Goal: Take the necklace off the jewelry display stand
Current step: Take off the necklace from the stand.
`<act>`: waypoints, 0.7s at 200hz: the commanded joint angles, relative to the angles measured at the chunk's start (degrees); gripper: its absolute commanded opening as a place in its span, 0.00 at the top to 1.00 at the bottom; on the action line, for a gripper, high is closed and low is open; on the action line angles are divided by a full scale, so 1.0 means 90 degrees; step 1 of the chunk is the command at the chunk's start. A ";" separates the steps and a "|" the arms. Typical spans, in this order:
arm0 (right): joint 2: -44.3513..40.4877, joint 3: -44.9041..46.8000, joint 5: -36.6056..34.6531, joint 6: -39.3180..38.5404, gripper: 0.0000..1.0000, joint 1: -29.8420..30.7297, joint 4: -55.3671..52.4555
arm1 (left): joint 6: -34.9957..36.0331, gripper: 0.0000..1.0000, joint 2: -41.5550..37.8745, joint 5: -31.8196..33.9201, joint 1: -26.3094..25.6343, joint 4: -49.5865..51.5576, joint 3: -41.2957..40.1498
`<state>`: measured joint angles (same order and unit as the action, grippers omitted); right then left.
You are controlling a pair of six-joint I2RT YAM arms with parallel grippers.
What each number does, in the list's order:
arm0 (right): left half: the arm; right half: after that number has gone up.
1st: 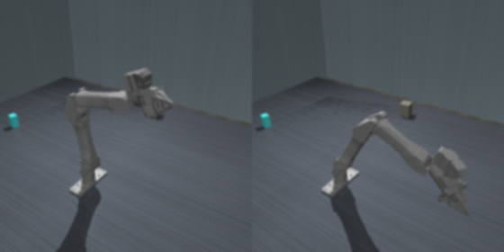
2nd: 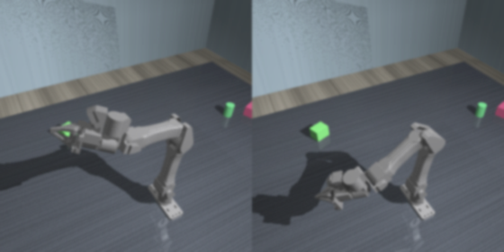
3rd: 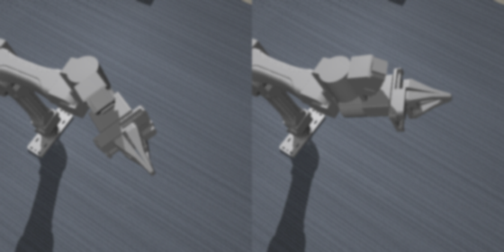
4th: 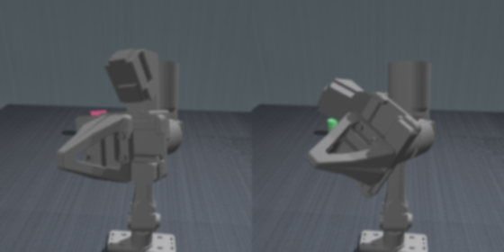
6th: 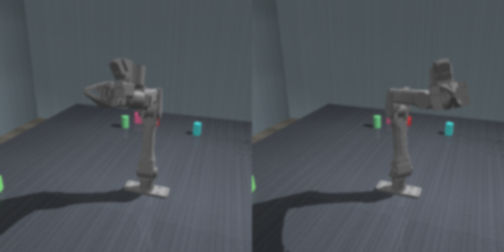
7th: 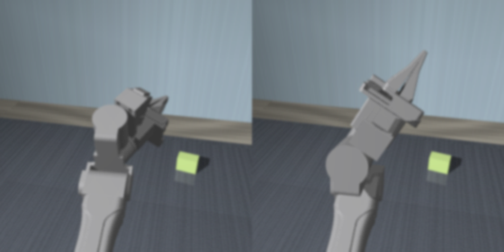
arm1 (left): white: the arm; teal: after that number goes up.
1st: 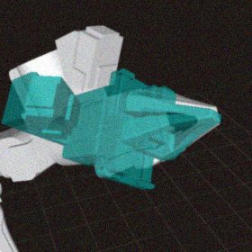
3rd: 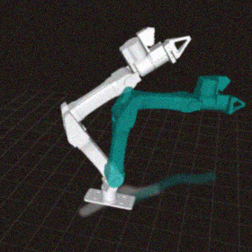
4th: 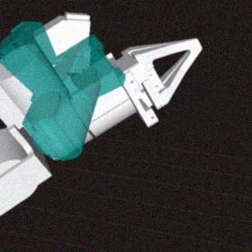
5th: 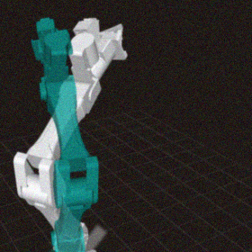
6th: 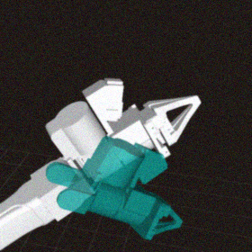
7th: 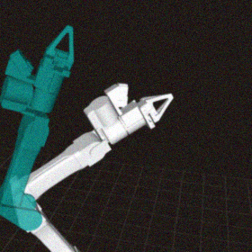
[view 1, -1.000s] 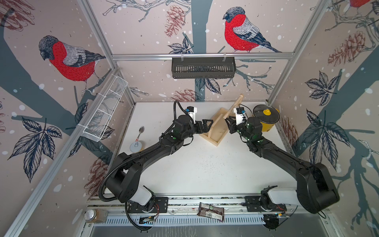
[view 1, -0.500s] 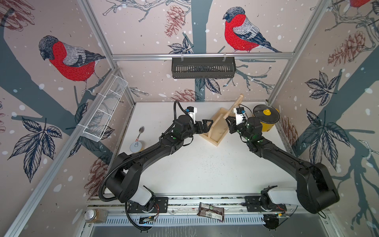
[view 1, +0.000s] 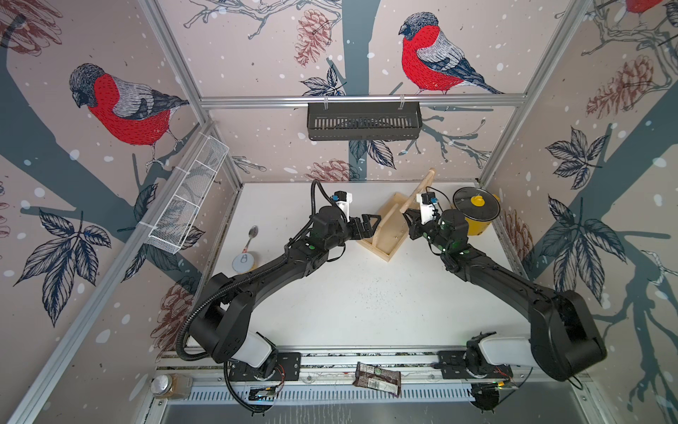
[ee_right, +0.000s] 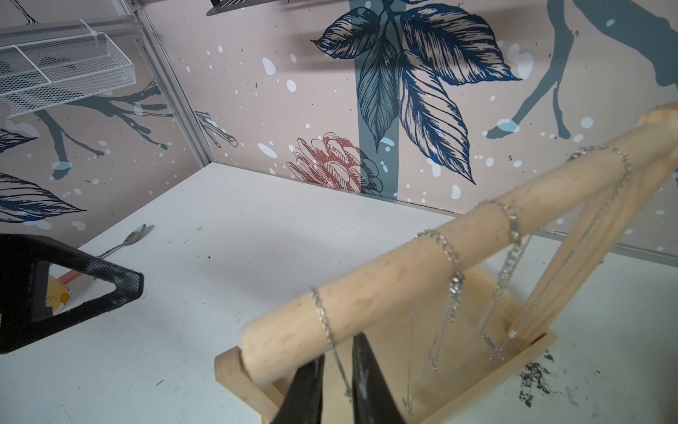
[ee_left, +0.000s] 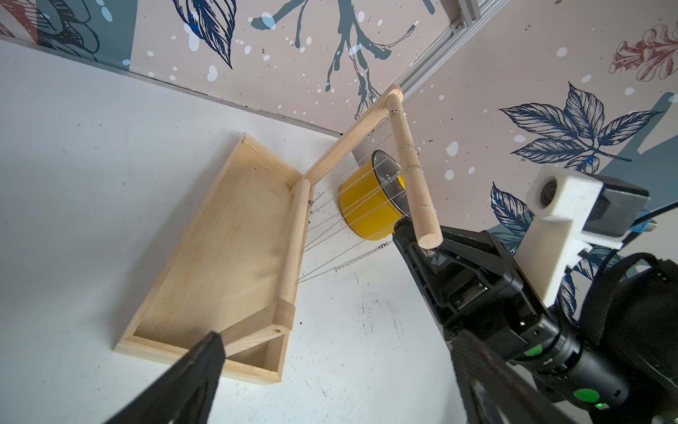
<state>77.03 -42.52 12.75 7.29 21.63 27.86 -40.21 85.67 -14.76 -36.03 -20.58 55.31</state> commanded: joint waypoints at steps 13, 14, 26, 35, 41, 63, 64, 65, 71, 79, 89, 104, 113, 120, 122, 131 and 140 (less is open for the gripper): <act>0.0032 -0.0012 0.0056 -0.0112 0.82 -0.0001 0.0243 | -0.0025 0.02 -0.0056 0.0029 -0.0008 -0.0102 -0.0012; 0.0028 -0.0012 0.0052 -0.0110 0.82 -0.0001 0.0244 | -0.0025 0.02 -0.0056 0.0029 -0.0009 -0.0099 -0.0012; 0.0033 -0.0012 0.0051 -0.0110 0.82 0.0001 0.0248 | -0.0026 0.02 -0.0056 0.0037 -0.0010 -0.0101 -0.0022; 0.0027 -0.0011 0.0048 -0.0108 0.82 0.0000 0.0254 | -0.0025 0.02 -0.0053 0.0035 -0.0010 -0.0102 -0.0018; 0.0025 -0.0011 0.0039 -0.0098 0.82 0.0002 0.0254 | -0.0027 0.03 -0.0046 0.0032 -0.0010 -0.0104 -0.0021; 0.0005 -0.0012 -0.0001 -0.0111 0.84 0.0004 0.0245 | -0.0032 0.02 -0.0037 0.0027 -0.0010 -0.0114 -0.0022; -0.0005 -0.0012 -0.0006 -0.0109 0.84 0.0002 0.0245 | -0.0033 0.02 -0.0036 0.0028 -0.0010 -0.0110 -0.0022; -0.0005 -0.0012 -0.0003 -0.0108 0.84 0.0005 0.0245 | -0.0039 0.02 -0.0036 0.0029 -0.0010 -0.0108 -0.0017; -0.0011 -0.0011 -0.0011 -0.0111 0.85 0.0006 0.0245 | -0.0044 0.03 -0.0036 0.0019 -0.0010 -0.0107 -0.0013; -0.0022 -0.0012 -0.0020 -0.0117 0.85 0.0003 0.0228 | -0.0035 0.02 -0.0036 0.0019 -0.0003 -0.0107 -0.0013; -0.0047 -0.0014 -0.0011 -0.0126 0.86 0.0001 0.0224 | -0.0041 0.02 -0.0036 0.0027 -0.0010 -0.0107 -0.0020; -0.0072 -0.0021 -0.0011 -0.0128 0.86 0.0000 0.0216 | -0.0036 0.02 -0.0027 0.0029 -0.0010 -0.0114 -0.0013; -0.0090 -0.0013 -0.0011 -0.0127 0.88 0.0002 0.0206 | -0.0035 0.02 -0.0027 0.0027 -0.0010 -0.0098 -0.0013; -0.0114 -0.0012 -0.0011 -0.0127 0.88 0.0008 0.0208 | -0.0049 0.02 -0.0027 0.0029 -0.0010 -0.0101 -0.0010; -0.0113 -0.0012 -0.0011 -0.0126 0.88 0.0002 0.0206 | -0.0046 0.02 -0.0027 0.0029 -0.0010 -0.0097 -0.0010; -0.0132 -0.0004 -0.0011 -0.0117 0.88 -0.0001 0.0206 | -0.0056 0.02 -0.0027 0.0029 -0.0010 -0.0106 -0.0011; -0.0151 -0.0007 -0.0011 -0.0117 0.89 0.0011 0.0198 | -0.0061 0.02 -0.0027 0.0030 -0.0009 -0.0100 -0.0010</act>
<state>76.31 -42.52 12.73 7.14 21.63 27.88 -40.25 85.52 -14.74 -36.03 -20.34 55.20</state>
